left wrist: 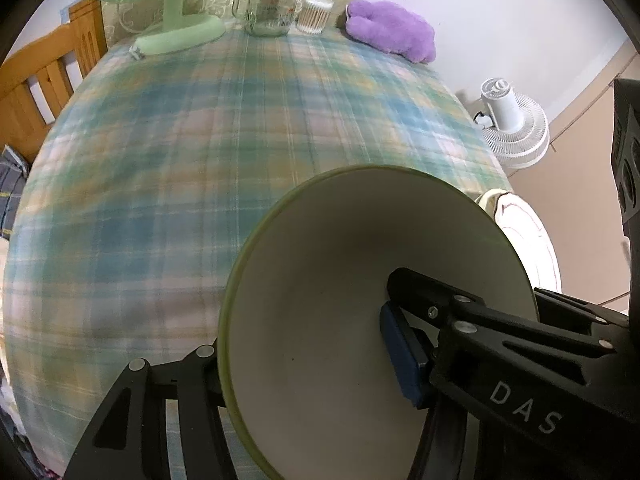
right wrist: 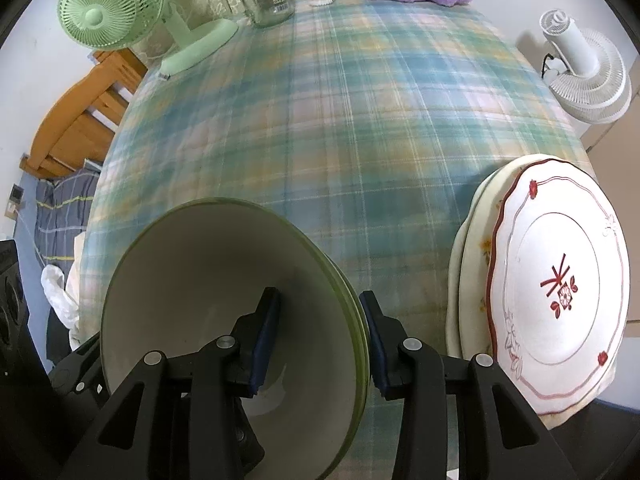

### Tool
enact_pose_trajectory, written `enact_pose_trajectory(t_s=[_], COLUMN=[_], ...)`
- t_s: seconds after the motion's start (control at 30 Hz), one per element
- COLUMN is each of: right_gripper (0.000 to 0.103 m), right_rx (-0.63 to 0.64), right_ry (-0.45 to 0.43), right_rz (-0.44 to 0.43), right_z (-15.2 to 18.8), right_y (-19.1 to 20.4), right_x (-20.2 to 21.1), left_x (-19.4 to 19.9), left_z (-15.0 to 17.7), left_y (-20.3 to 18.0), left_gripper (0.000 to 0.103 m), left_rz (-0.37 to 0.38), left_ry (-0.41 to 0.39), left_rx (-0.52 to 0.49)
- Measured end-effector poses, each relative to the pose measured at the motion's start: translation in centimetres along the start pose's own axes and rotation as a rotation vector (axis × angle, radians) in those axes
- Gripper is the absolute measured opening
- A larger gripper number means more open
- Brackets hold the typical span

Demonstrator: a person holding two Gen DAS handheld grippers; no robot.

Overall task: Organize plates and bowls
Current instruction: 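Lift the bowl stack with both grippers and carry it over the plates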

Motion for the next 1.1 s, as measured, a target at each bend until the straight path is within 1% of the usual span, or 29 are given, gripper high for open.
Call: enact_pose_trajectory(t_s=[0.33, 0.5, 0.6, 0.73, 0.87, 1.1], right_gripper=[0.044, 0.044, 0.044, 0.044, 0.044, 0.044], right_rx=[-0.027, -0.038, -0.036, -0.032, -0.013, 0.014], right_ry=[-0.050, -0.061, -0.085, -0.112, -0.131, -0.121], right_rz=[0.015, 0.009, 0.001, -0.011, -0.024, -0.040], right_z=[0.0, 0.3, 0.3, 0.3, 0.4, 0.6], right_y=[1.9, 2.5, 2.7, 2.4, 1.8, 0.1], right_x=[3.5, 4.8, 5.4, 6.0, 6.2, 6.6], left_x=[3.8, 5.0, 5.7, 5.9, 5.7, 5.5], left_z=[-0.6, -0.7, -0.9, -0.9, -0.7, -0.2], left_y=[0.2, -0.1, -0.3, -1.0, -1.6, -3.7], left_gripper=[0.060, 0.060, 0.060, 0.060, 0.060, 0.060], left_rz=[0.008, -0.005, -0.018, -0.035, -0.056, -0.075], left_ry=[-0.028, -0.039, -0.060, -0.079, -0.092, -0.092], left_rx=[-0.038, -0.054, -0.067, -0.078, -0.067, -0.039])
Point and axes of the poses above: each gripper's, at about its wrist camera, not at the fingertips, and x roughly against the way its jaws point, y to its left, z to its underside, the point moved 4 cm from there along -x, roughly the way its jaws point, and after that the axes turned 5 degrees about z, right-handed, at the moved point
